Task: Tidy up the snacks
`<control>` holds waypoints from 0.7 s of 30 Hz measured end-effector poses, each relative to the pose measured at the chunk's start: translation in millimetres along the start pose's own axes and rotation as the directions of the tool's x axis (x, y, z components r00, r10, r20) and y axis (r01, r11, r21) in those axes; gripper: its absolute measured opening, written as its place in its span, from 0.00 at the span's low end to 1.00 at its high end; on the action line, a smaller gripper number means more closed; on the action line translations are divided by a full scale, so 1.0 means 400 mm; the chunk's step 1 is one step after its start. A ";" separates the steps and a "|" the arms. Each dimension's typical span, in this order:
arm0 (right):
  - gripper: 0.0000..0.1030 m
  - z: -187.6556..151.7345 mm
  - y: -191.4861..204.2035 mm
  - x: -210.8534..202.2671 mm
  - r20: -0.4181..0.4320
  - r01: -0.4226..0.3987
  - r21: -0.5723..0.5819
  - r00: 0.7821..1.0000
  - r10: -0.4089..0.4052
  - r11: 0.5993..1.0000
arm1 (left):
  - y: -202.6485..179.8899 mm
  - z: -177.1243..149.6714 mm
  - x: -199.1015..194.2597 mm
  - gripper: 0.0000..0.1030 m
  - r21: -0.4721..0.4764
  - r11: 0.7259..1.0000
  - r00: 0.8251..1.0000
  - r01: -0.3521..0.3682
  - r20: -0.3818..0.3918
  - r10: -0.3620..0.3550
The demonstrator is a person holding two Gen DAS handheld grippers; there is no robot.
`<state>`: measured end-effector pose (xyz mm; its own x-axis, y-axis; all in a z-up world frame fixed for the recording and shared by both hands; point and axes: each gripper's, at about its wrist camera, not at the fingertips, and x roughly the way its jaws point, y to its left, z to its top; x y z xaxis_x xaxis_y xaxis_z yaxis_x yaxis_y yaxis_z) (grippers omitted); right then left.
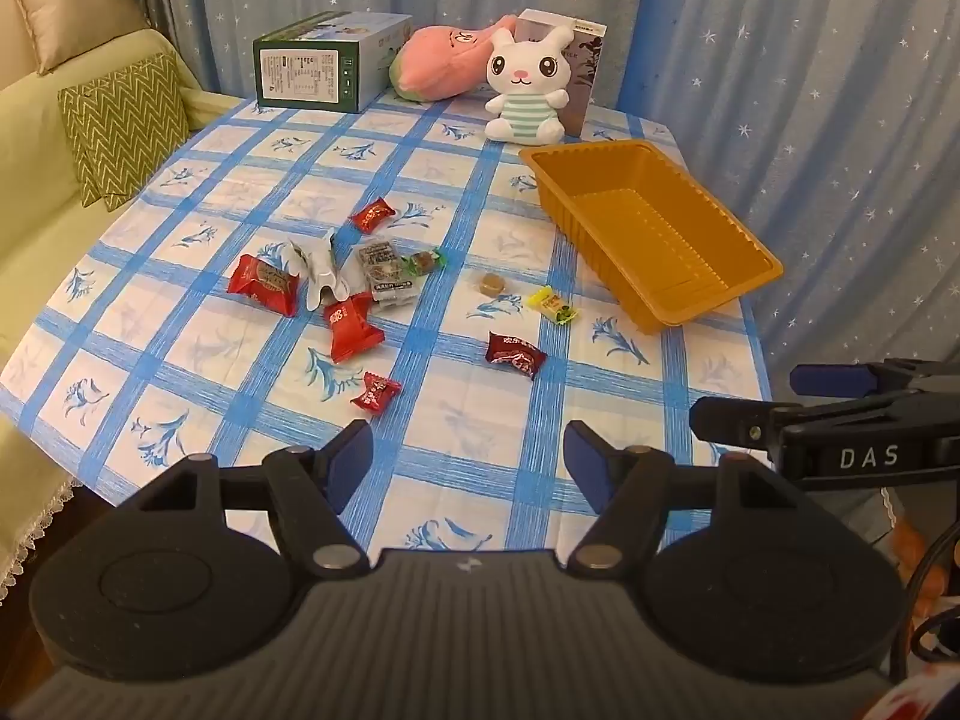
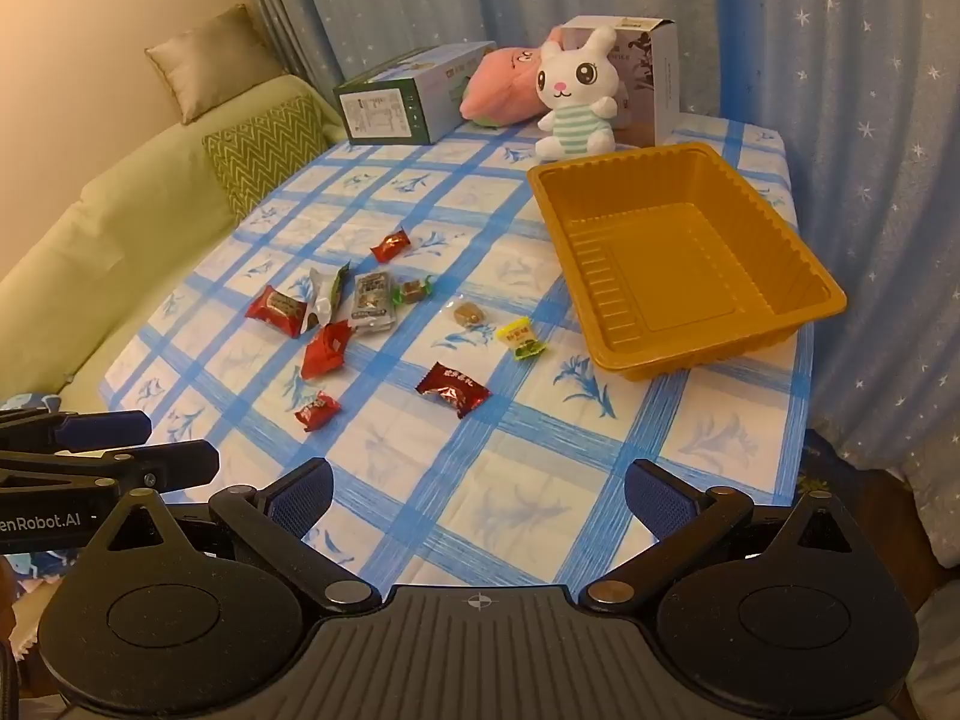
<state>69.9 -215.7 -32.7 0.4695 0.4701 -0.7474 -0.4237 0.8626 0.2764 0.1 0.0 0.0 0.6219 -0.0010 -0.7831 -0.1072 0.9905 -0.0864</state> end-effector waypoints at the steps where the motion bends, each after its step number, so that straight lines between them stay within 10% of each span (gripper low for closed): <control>1: 1.00 0.000 0.000 0.000 -0.003 0.004 -0.002 1.000 -0.005 1.000 | 0.000 0.000 0.000 0.66 -0.001 1.000 1.000 0.002 -0.001 -0.002; 21: 1.00 0.004 0.002 0.002 0.001 -0.003 0.003 1.000 0.003 1.000 | 0.000 0.000 0.000 0.66 -0.004 1.000 1.000 0.003 -0.005 -0.003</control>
<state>71.2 -214.2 -32.0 0.4689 0.4733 -0.7458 -0.4232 0.8615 0.2806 0.1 0.1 -0.1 0.6183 -0.0047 -0.7860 -0.1087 0.9899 -0.0914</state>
